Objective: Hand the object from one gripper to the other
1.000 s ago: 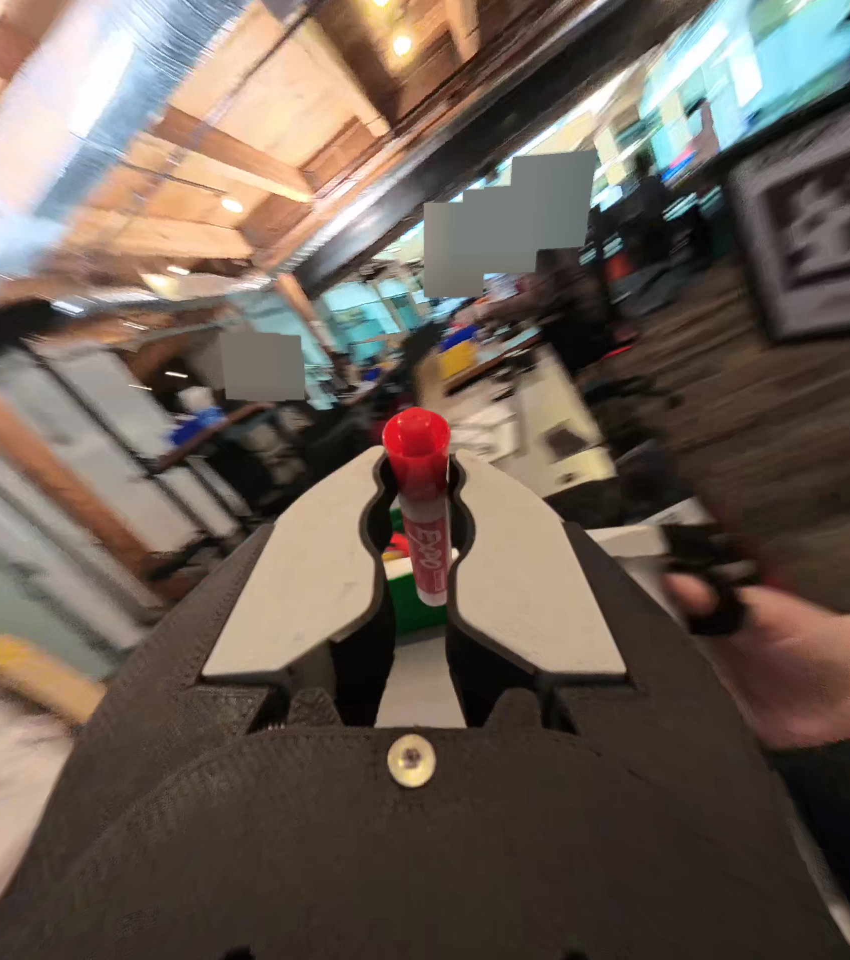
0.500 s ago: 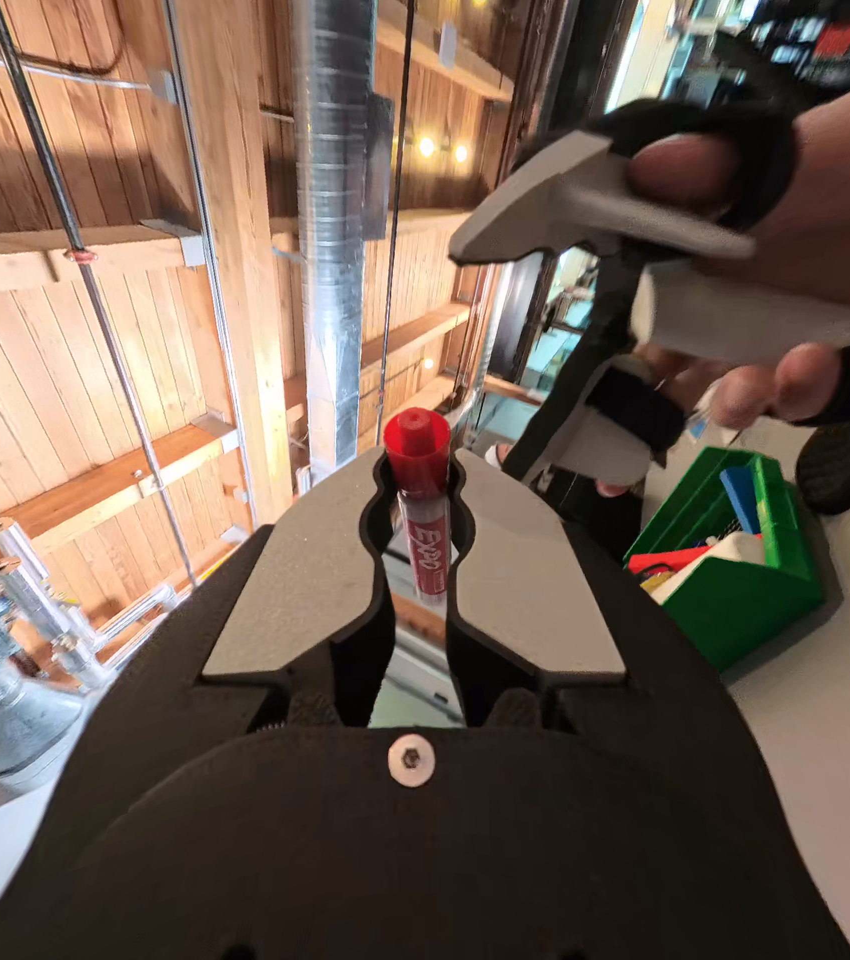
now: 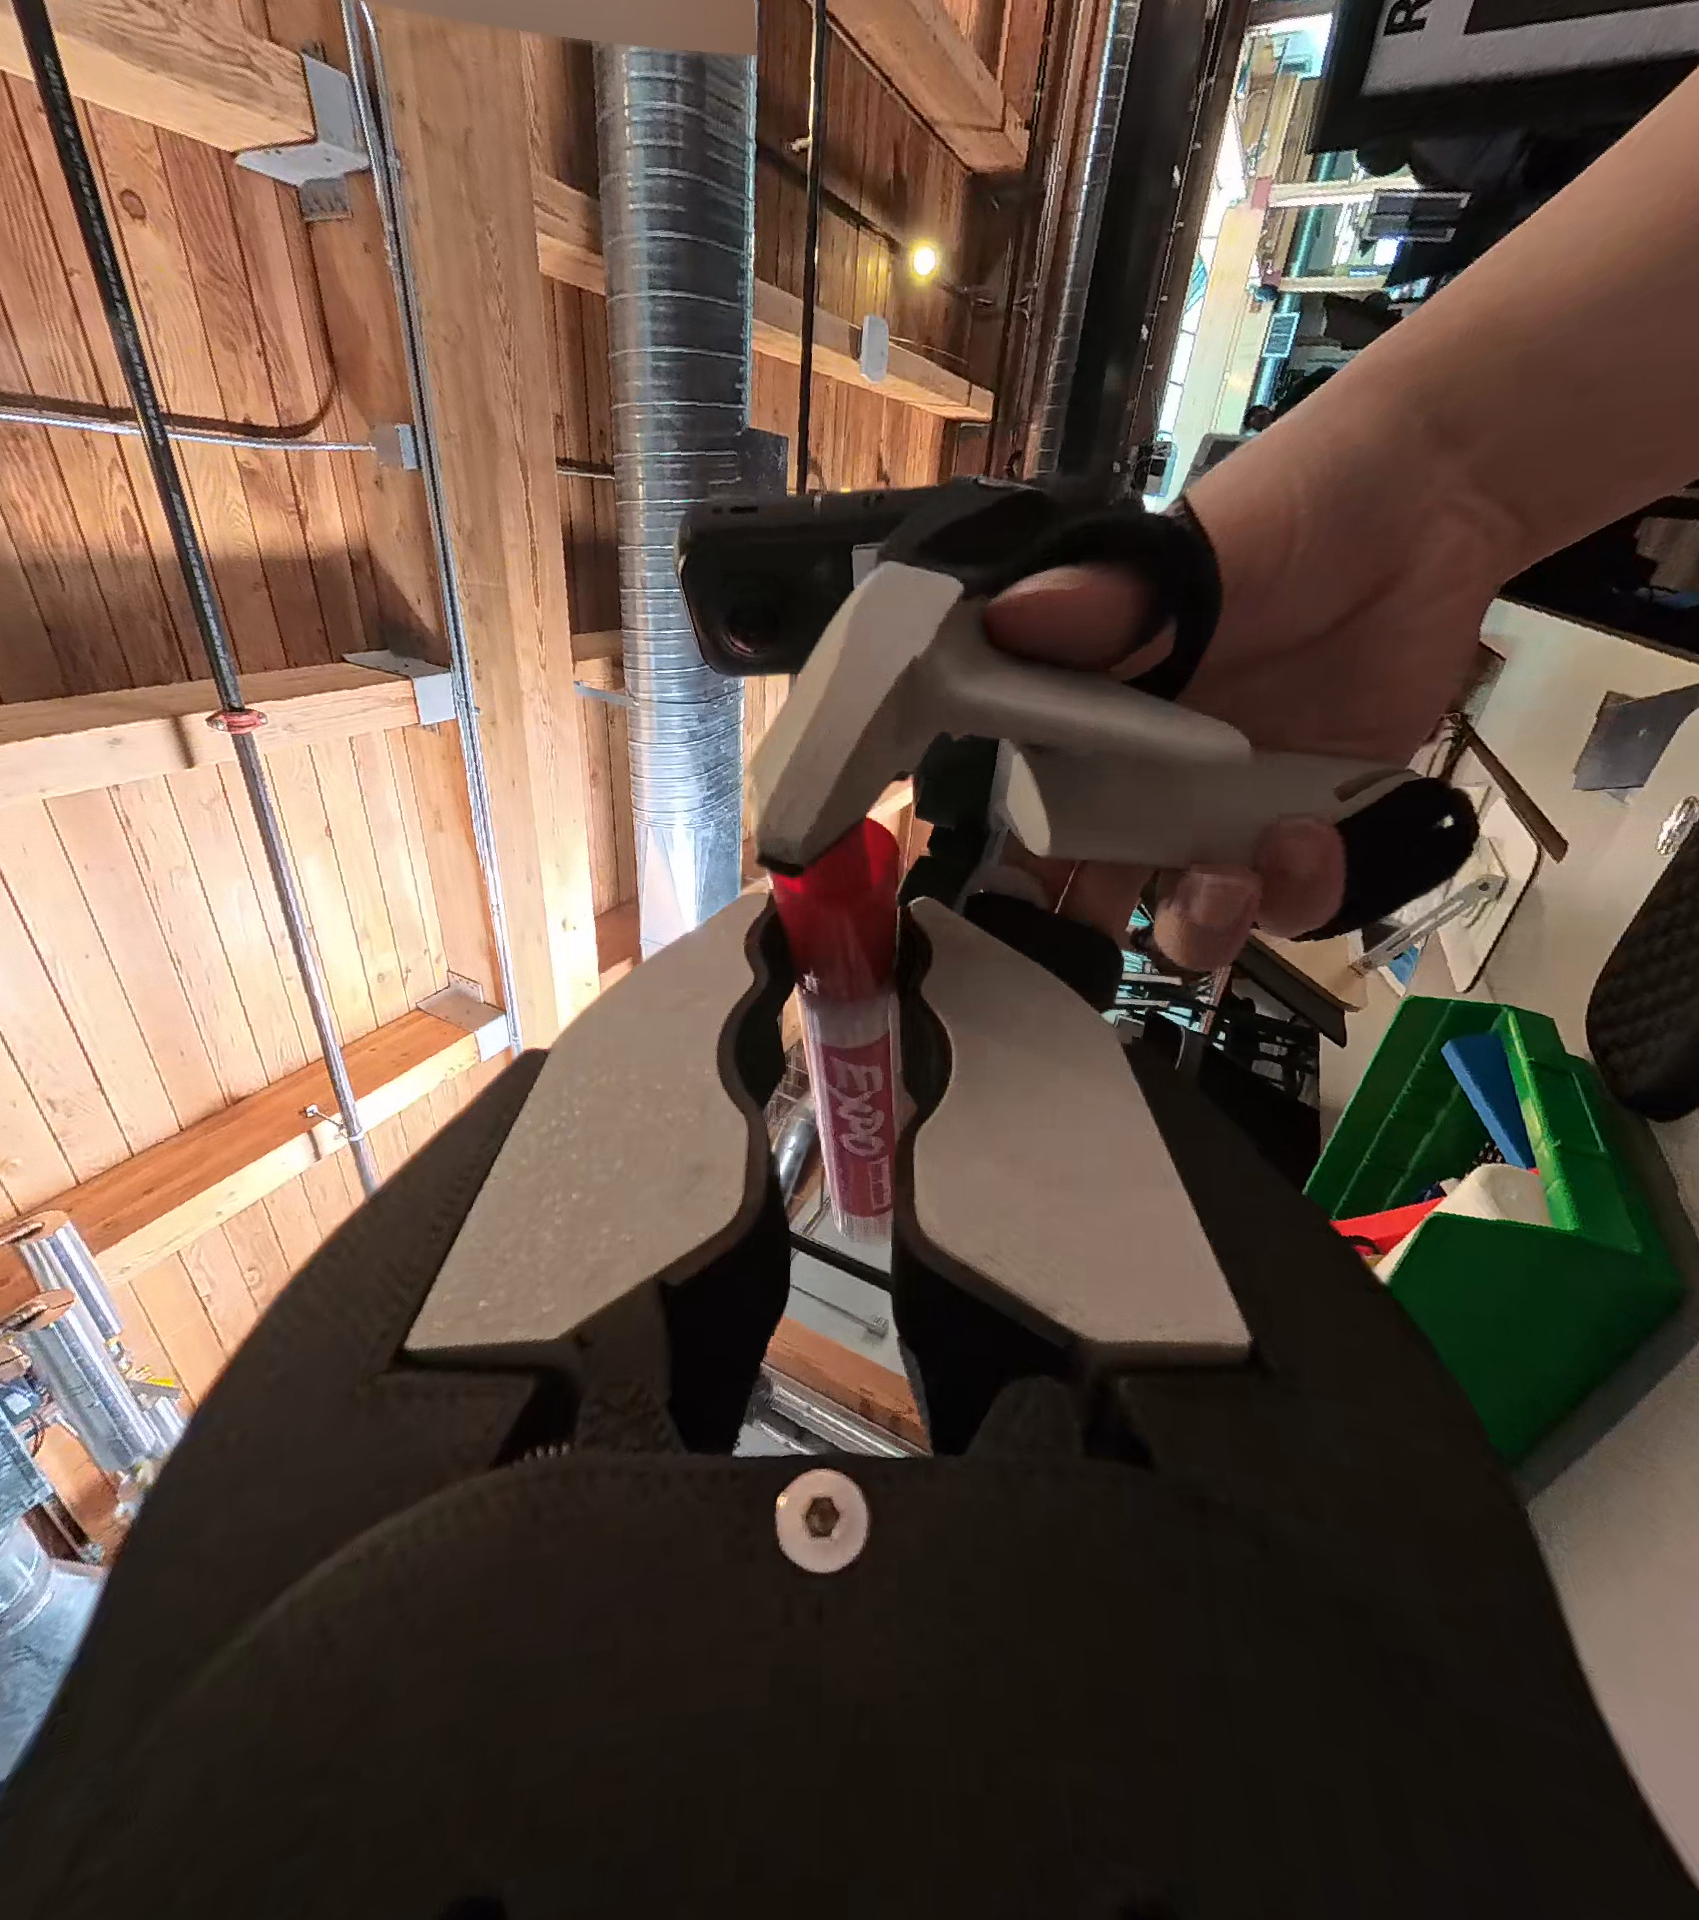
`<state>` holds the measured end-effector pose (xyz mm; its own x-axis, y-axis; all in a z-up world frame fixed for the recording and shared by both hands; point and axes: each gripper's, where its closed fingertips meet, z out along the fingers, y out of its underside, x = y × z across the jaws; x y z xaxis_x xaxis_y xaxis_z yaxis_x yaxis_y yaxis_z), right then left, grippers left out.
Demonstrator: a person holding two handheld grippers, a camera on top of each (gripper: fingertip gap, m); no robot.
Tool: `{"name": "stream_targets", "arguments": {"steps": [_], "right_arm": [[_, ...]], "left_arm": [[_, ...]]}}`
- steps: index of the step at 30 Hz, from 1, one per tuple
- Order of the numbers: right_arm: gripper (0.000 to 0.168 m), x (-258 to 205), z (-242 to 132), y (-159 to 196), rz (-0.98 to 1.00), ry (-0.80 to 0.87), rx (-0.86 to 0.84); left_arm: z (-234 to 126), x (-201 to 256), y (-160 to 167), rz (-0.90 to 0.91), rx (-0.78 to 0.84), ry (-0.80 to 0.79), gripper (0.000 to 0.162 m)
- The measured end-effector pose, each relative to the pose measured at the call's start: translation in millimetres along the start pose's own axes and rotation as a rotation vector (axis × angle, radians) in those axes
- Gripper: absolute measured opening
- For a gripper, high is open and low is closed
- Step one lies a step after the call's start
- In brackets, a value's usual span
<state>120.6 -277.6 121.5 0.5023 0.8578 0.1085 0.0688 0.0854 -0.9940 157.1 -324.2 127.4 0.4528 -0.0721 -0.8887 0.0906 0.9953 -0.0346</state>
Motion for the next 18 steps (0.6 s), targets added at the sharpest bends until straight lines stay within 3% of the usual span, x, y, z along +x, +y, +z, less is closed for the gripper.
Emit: {"name": "stream_targets", "arguments": {"steps": [18], "right_arm": [[0.135,-2.0,-8.4,4.4,-0.152,0.049,-0.014]], "left_arm": [[1.3,8.2,-1.2,0.068,-0.018,-0.006,0.023]]}}
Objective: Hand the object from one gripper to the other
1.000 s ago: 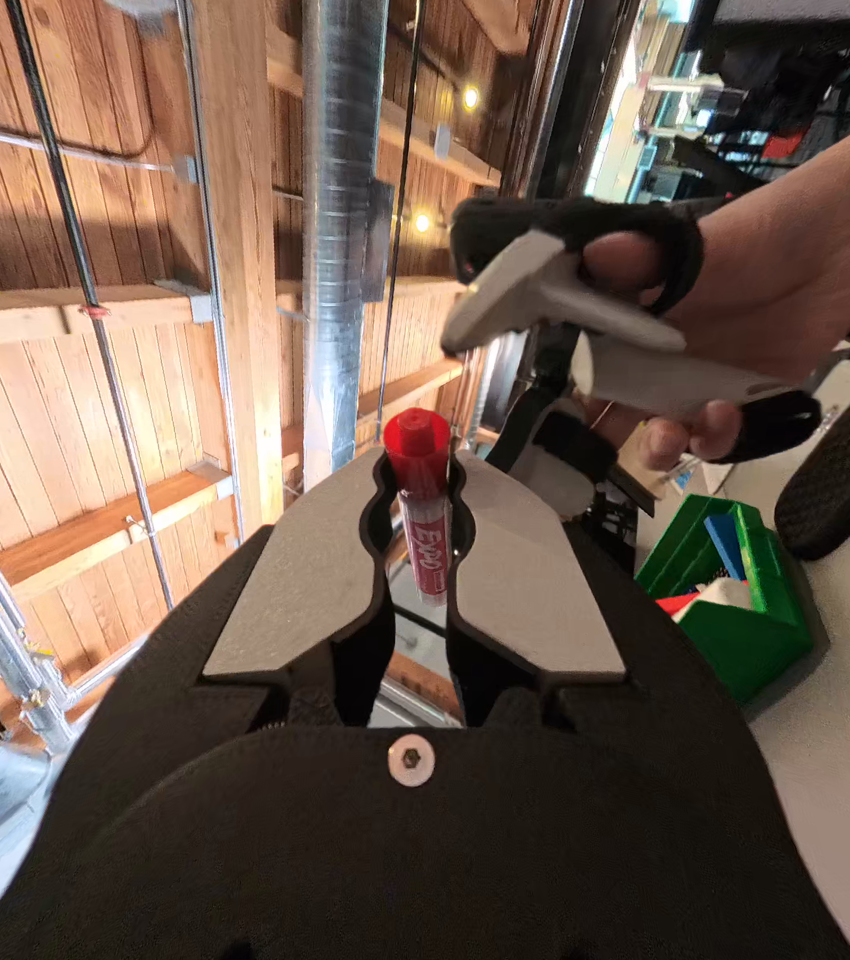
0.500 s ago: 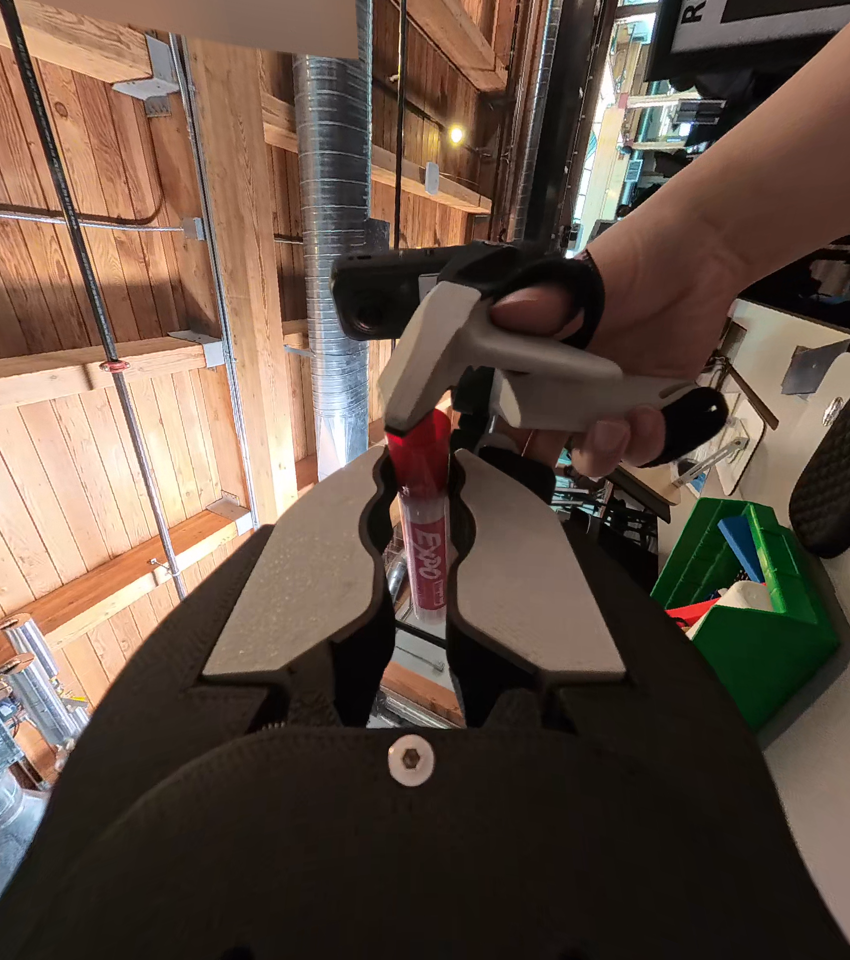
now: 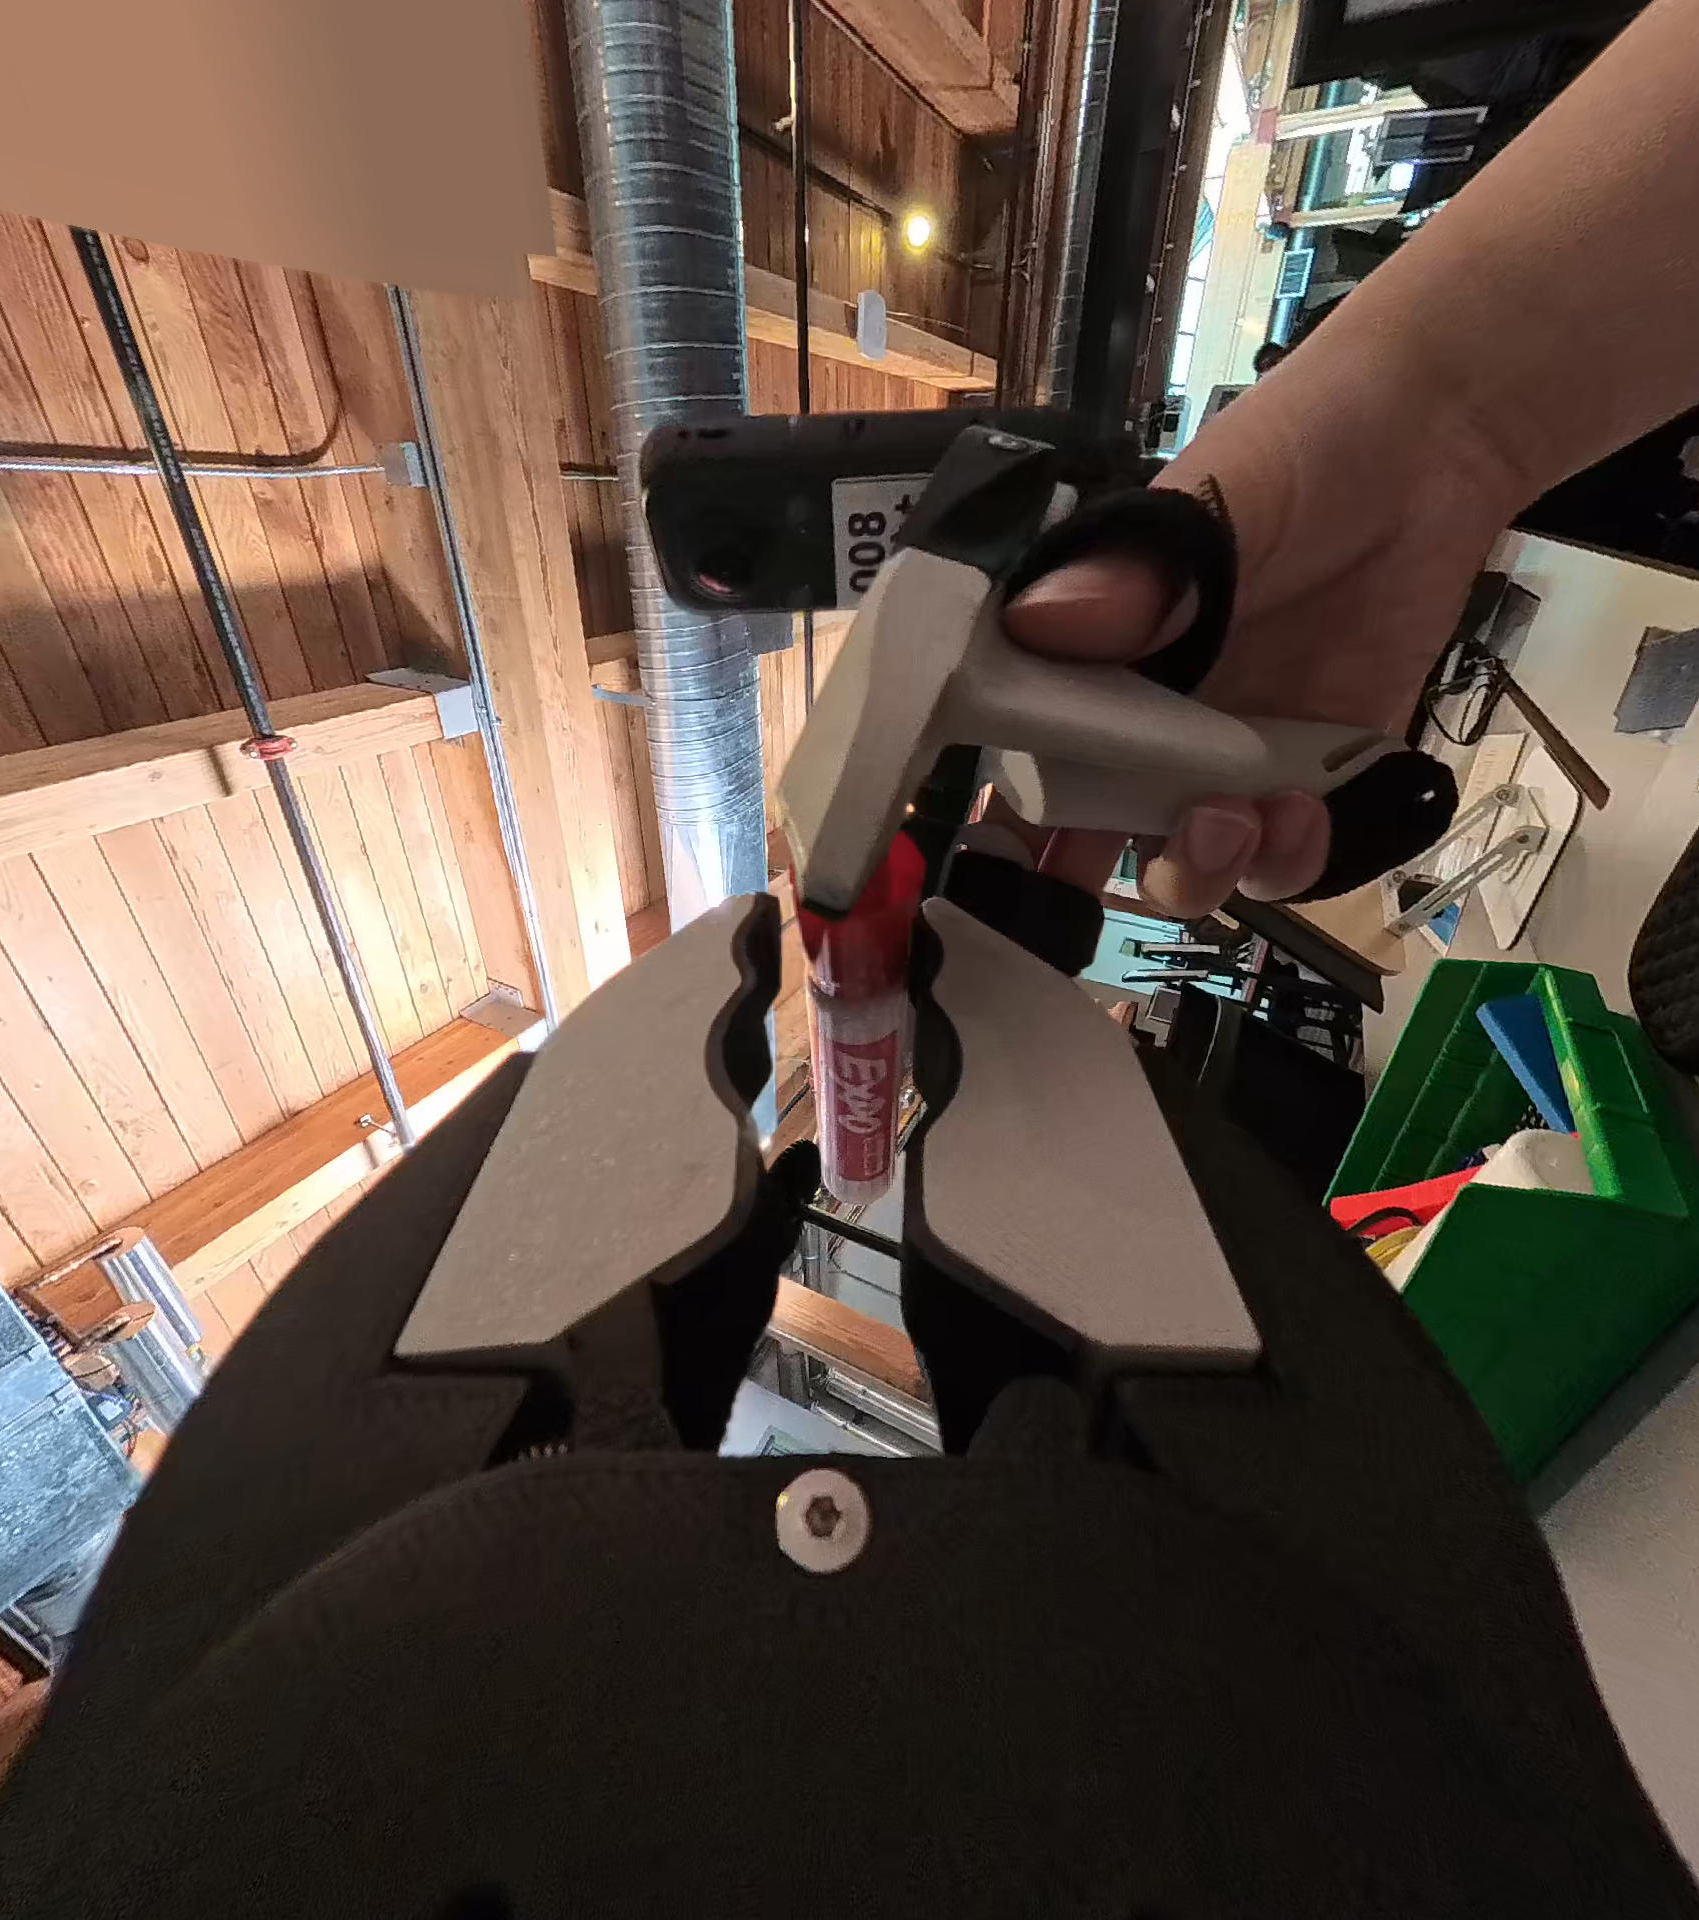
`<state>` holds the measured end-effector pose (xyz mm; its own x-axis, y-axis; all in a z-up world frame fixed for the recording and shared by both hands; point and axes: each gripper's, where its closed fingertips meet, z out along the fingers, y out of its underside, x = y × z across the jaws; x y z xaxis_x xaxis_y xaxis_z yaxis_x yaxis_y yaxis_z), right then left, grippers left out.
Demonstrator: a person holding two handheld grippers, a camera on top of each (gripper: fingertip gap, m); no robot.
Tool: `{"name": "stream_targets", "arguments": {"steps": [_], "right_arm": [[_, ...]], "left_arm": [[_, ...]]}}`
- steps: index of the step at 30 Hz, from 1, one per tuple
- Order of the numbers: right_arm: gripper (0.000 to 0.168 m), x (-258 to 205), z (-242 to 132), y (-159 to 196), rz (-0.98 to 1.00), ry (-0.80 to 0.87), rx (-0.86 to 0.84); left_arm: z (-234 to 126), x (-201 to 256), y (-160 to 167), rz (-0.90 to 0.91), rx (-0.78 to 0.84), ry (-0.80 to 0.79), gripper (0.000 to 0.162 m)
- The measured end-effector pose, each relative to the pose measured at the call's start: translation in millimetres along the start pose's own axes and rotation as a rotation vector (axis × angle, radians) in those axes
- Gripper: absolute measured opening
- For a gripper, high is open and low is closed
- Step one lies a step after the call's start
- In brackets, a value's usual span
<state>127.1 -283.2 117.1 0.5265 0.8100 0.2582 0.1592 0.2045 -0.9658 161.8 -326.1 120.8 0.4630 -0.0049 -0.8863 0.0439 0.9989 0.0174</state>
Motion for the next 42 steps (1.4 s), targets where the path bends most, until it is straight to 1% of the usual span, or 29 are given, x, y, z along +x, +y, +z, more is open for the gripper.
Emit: {"name": "stream_targets", "arguments": {"steps": [2,5,9,13,14,16,17,18,19,20,22,23,24,25,26,27,29,31,32,34,38,42], "right_arm": [[0.134,1.1,0.0,-0.9,-0.028,0.025,-0.004],[0.134,2.0,-0.5,-2.8,-0.071,0.058,-0.009],[0.135,9.4,-4.8,-10.5,-0.164,0.147,-0.004],[0.134,19.8,-17.9,-28.5,-0.340,0.294,0.013],[0.134,22.3,-22.2,-33.2,-0.398,0.339,0.014],[0.134,27.5,-30.9,-40.2,-0.533,0.441,0.003],[0.134,30.0,-34.4,-41.3,-0.612,0.494,-0.015],[0.134,31.8,-36.6,-40.3,-0.692,0.542,-0.044],[0.134,33.1,-37.4,-37.9,-0.769,0.584,-0.076],[0.134,33.3,-36.9,-34.9,-0.841,0.618,-0.102],[0.134,31.9,-32.0,-27.2,-0.973,0.668,-0.142],[0.134,31.5,-28.8,-22.7,-1.027,0.688,-0.163],[0.134,31.5,-25.7,-17.9,-1.076,0.707,-0.186],[0.134,32.0,-23.5,-14.4,-1.124,0.733,-0.206],[0.134,33.0,-22.3,-12.8,-1.173,0.765,-0.221],[0.134,34.1,-21.3,-11.8,-1.216,0.793,-0.234],[0.134,36.7,-19.4,-10.9,-1.256,0.828,-0.248],[0.134,39.1,-18.2,-11.1,-1.262,0.844,-0.244],[0.134,39.6,-17.9,-11.4,-1.270,0.848,-0.240],[0.134,39.7,-16.5,-10.5,-1.283,0.846,-0.240],[0.134,34.6,-13.2,-8.0,-1.301,0.835,-0.237],[0.134,28.8,-9.6,-5.9,-1.327,0.823,-0.239]], "left_arm": [[0.2,-1.9,1.6,-0.014,-0.011,-0.001,0.027],[0.0,-7.5,3.1,-0.041,-0.018,-0.017,0.038],[-1.0,-10.8,7.3,-0.087,-0.027,-0.004,0.044],[-2.4,-19.7,26.2,-0.148,-0.061,-0.016,0.038],[-3.1,-23.8,35.9,-0.154,-0.088,-0.022,0.037],[-6.6,-41.9,61.6,-0.129,-0.181,-0.086,0.035],[-9.2,-50.1,72.3,-0.173,-0.220,-0.098,0.031],[-11.1,-56.0,80.4,-0.286,-0.251,-0.087,0.031],[-11.9,-60.3,85.7,-0.460,-0.276,-0.065,0.033],[-11.5,-61.3,85.9,-0.680,-0.283,-0.017,0.035],[-9.5,-57.8,68.9,-1.142,-0.222,0.145,0.048],[-9.6,-56.4,55.6,-1.346,-0.168,0.244,0.055],[-10.1,-55.1,45.2,-1.511,-0.130,0.332,0.060],[-10.7,-51.2,38.8,-1.617,-0.122,0.408,0.064],[-11.1,-43.0,35.7,-1.652,-0.146,0.472,0.067],[-11.1,-31.2,37.5,-1.623,-0.204,0.508,0.070],[-9.8,-7.7,50.3,-1.465,-0.348,0.503,0.072],[-8.9,9.1,56.7,-1.340,-0.433,0.500,0.067],[-9.4,17.1,55.0,-1.320,-0.458,0.528,0.065],[-9.1,27.4,50.6,-1.307,-0.474,0.573,0.056],[-3.9,25.5,50.3,-1.285,-0.415,0.533,0.028],[-3.6,35.0,45.9,-1.234,-0.398,0.566,0.025]]}}
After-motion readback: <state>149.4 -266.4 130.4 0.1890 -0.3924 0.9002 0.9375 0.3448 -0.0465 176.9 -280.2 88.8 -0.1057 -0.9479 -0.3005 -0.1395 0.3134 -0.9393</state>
